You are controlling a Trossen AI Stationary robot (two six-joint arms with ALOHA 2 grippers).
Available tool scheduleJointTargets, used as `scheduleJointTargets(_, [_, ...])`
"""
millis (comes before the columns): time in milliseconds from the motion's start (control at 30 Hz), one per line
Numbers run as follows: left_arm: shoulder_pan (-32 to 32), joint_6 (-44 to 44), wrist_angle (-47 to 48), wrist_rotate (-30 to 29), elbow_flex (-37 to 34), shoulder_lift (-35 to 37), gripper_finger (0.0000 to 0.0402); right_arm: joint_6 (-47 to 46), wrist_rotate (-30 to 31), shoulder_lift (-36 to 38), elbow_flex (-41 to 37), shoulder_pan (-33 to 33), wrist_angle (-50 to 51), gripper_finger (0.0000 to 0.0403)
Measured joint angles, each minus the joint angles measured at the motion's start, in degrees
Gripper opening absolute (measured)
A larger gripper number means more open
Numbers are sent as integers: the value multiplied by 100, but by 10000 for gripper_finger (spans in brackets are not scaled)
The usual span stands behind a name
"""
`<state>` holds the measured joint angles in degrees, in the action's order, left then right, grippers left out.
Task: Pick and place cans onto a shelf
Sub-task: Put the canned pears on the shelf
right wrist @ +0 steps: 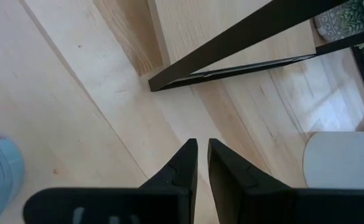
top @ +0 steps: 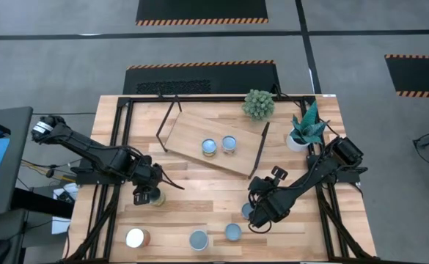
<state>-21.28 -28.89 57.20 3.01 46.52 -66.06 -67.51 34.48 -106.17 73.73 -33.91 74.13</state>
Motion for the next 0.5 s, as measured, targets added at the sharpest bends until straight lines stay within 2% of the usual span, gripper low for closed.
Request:
scheduleJointTargets(200, [13,390,-72,-220,0,0,7,32,10,0,0,0,2,61])
scheduleJointTargets(500, [343,1367,-180,-962,319,-15,0,48,13,0,0,0,24,61])
